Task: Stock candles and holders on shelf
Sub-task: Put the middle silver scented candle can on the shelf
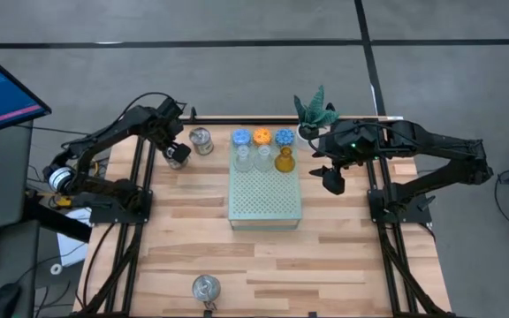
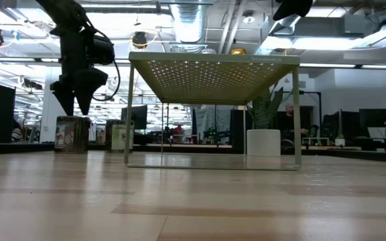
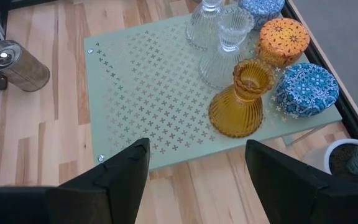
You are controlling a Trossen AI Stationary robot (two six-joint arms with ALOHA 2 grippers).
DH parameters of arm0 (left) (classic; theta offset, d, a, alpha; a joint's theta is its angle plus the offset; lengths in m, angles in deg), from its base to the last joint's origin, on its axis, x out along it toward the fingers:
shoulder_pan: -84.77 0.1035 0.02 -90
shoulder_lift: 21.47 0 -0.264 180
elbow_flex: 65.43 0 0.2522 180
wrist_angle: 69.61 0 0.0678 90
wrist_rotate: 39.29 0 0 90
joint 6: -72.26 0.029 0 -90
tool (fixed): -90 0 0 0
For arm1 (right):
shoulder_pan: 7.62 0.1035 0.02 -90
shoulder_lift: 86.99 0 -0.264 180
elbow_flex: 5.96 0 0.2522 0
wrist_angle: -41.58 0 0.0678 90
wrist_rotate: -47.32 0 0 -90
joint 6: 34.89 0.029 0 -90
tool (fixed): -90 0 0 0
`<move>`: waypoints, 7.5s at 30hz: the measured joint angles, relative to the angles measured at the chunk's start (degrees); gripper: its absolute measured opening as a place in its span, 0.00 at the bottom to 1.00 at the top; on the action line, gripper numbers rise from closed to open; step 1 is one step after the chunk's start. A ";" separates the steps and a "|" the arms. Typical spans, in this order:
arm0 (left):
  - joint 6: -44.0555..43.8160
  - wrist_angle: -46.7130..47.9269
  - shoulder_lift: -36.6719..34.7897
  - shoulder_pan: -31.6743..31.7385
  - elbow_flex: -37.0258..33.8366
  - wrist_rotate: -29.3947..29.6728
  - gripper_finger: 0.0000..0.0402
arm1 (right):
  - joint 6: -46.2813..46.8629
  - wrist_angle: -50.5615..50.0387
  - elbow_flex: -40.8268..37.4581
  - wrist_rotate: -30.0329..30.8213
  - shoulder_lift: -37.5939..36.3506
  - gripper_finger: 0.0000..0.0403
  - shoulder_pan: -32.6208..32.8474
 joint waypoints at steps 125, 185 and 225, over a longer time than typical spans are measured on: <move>-26.05 -13.81 5.62 -51.16 30.29 1.82 0.90 | 1.68 0.17 -0.02 -0.23 -0.02 0.63 0.13; -22.01 -28.08 30.62 -56.91 44.65 12.13 0.93 | 1.60 -1.52 -0.02 -1.70 -0.02 0.63 0.13; -18.43 -31.85 10.25 -60.37 24.96 16.80 0.02 | 1.71 -3.15 -0.02 -1.62 0.00 0.63 2.40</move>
